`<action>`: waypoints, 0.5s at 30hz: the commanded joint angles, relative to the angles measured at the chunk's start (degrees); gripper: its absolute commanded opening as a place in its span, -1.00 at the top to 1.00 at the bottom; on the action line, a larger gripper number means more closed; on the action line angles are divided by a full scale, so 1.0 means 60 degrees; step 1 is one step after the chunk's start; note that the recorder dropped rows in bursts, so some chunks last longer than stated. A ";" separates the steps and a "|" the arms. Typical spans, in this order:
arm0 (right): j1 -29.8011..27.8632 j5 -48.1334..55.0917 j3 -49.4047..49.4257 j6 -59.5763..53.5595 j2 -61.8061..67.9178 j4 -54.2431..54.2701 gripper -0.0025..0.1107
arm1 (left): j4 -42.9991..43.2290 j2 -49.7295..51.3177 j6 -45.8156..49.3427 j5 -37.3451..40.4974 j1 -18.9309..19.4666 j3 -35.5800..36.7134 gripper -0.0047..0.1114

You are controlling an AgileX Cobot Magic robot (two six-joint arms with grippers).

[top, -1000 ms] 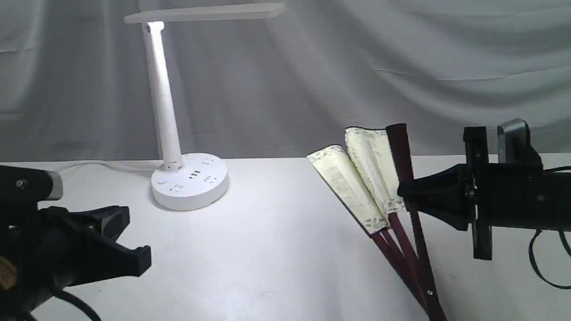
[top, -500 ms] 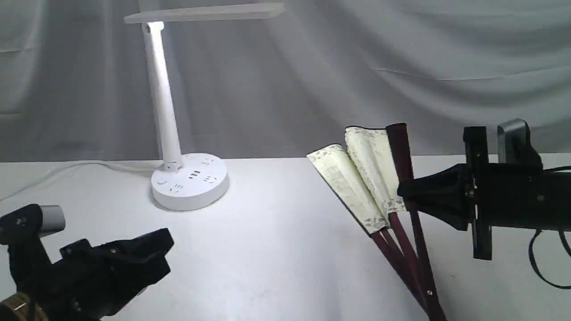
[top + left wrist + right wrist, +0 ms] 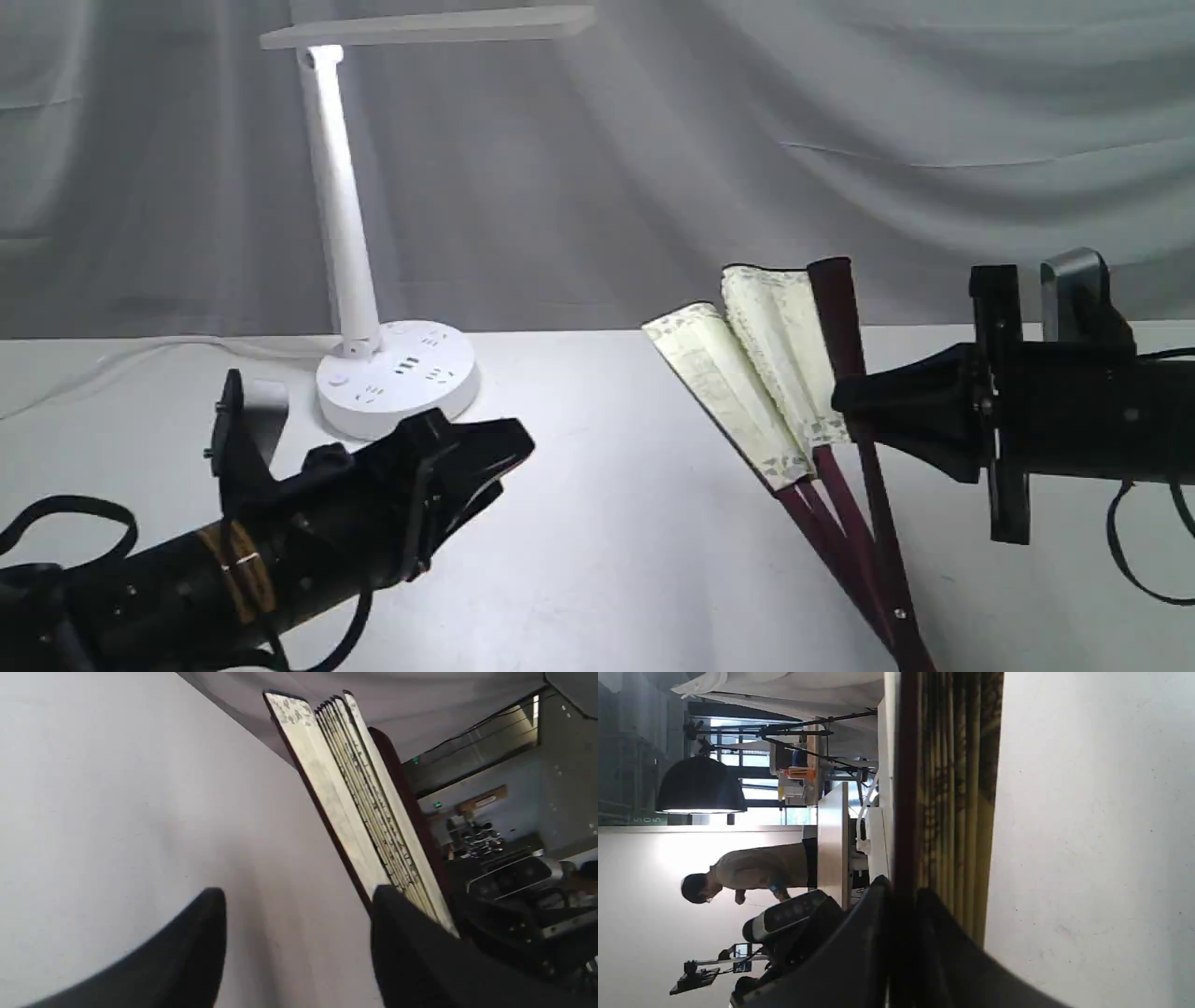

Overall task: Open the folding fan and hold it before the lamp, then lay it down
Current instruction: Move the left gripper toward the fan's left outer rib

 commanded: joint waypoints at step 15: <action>0.0012 0.0108 0.0065 -0.0582 -0.0127 0.0165 0.96 | 0.0962 0.3158 -0.5048 -0.1942 -0.0390 -0.2872 0.09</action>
